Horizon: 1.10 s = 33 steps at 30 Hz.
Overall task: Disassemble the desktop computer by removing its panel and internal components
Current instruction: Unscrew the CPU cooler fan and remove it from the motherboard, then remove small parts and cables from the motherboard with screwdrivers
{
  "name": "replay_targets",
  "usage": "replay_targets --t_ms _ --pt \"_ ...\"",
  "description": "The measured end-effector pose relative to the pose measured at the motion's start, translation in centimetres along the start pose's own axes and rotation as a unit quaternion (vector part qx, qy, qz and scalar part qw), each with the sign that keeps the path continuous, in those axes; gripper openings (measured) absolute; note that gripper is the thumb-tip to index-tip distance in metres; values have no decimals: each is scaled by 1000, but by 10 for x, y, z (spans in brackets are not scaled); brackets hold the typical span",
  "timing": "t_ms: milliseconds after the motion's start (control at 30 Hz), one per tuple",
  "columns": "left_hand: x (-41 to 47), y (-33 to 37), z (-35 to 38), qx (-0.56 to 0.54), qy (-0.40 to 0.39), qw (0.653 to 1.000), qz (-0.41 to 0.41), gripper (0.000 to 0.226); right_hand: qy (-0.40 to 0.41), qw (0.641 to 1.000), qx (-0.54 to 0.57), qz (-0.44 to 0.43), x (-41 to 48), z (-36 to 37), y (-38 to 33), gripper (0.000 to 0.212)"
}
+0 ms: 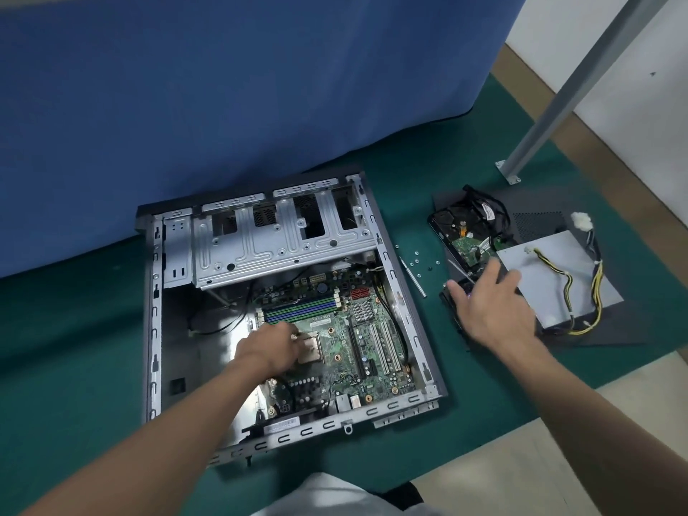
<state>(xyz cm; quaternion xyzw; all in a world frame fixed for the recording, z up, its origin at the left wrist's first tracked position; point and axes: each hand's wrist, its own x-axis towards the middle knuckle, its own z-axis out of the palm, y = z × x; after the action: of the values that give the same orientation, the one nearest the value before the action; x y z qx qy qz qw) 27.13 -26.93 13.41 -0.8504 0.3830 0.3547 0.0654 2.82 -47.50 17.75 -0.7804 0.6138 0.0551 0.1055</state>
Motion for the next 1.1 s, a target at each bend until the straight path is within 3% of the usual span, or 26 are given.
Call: replay_targets --t_ms 100,200,367,533,700,733,800,867,900,967,1033,1100 --pt "1 -9 1 -31 9 999 10 39 3 994 103 -48 -25 19 -14 31" --pt "1 -17 2 -39 14 999 24 33 -78 983 147 -79 -38 44 -13 31" --pt "3 -28 2 -28 2 999 31 28 -89 992 56 -69 -44 74 4 25" --pt "4 -32 1 -37 10 999 30 29 -47 994 -65 -68 -44 80 7 23" --pt "-2 -30 -4 -86 128 988 -28 14 -101 994 -37 -34 -42 43 -10 19" --pt "-2 -31 -6 -101 150 983 -39 11 -73 997 0 -23 -43 28 -13 19" --pt "0 -35 -9 -130 170 976 -48 14 68 990 118 -45 -51 -6 -29 14" --pt "6 -39 -11 -179 178 965 -67 22 195 932 268 -144 -65 -35 -58 13" --pt "9 -41 -12 -210 174 958 -85 25 185 909 312 -205 -73 -42 -75 15" --pt "15 -43 -12 -276 156 940 -126 28 65 904 312 -285 -85 -36 -110 18" --pt "21 -45 -11 -328 141 919 -166 28 -83 922 252 -284 -83 -13 -141 16" --pt "26 -45 -12 -364 141 900 -193 27 -167 930 239 -224 -67 14 -160 21"
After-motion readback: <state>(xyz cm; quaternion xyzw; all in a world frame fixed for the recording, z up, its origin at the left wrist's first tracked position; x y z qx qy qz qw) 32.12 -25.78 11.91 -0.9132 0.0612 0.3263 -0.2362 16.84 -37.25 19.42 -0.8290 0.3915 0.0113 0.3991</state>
